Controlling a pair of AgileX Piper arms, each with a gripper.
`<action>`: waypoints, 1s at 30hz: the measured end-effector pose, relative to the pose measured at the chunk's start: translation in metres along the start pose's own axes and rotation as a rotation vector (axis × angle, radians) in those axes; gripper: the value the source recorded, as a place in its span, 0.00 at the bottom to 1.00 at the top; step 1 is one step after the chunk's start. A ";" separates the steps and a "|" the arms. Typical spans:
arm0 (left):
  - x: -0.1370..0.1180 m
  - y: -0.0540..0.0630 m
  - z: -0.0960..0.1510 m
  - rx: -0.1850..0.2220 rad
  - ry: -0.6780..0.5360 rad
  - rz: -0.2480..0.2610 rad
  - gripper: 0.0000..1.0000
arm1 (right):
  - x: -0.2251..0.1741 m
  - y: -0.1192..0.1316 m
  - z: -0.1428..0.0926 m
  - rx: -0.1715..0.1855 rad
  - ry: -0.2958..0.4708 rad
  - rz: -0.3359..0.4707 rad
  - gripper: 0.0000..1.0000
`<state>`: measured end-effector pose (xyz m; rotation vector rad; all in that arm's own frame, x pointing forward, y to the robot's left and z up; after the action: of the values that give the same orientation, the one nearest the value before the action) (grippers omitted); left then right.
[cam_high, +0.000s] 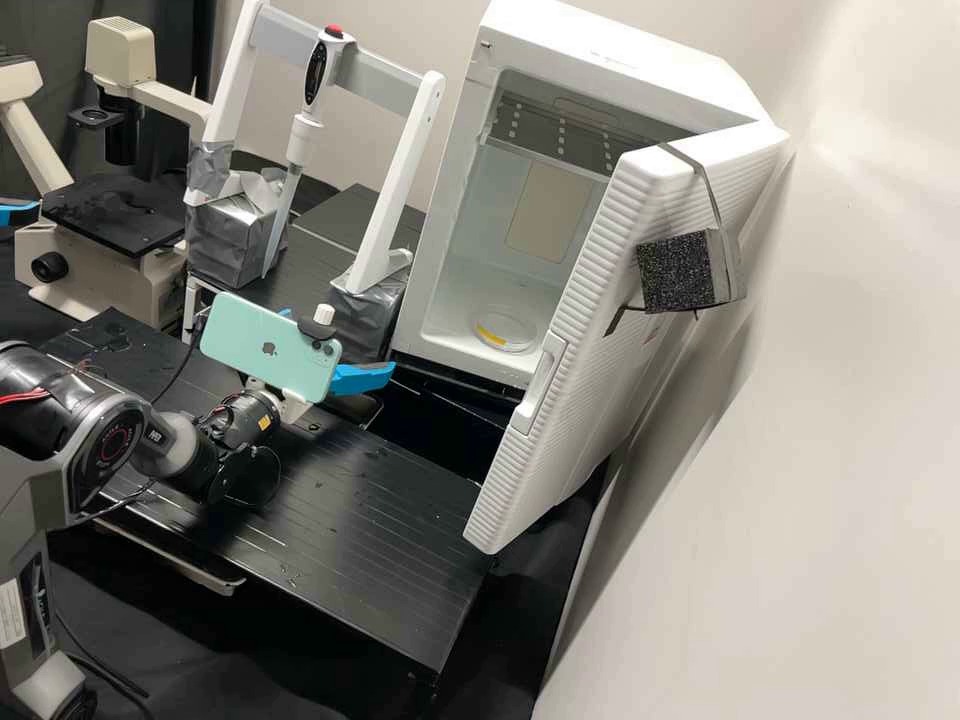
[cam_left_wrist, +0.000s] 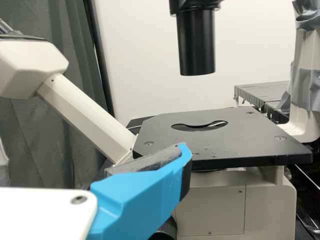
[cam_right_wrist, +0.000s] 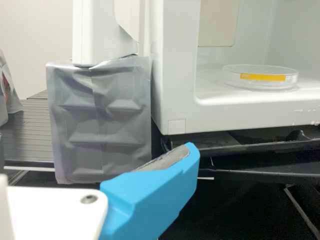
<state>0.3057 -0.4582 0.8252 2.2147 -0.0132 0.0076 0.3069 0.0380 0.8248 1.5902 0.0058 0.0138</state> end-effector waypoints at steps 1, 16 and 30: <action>0.000 0.000 0.000 0.000 0.000 0.000 1.00 | 0.000 0.000 0.000 0.000 0.000 0.000 1.00; 0.000 0.000 0.000 0.000 0.000 0.000 1.00 | -0.025 0.016 0.027 -0.028 -0.052 0.037 1.00; 0.000 0.000 0.000 0.000 0.000 0.000 1.00 | -0.057 0.085 0.078 0.033 -0.108 0.275 1.00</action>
<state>0.3057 -0.4582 0.8252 2.2147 -0.0132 0.0076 0.2505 -0.0420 0.9075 1.6129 -0.2983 0.1426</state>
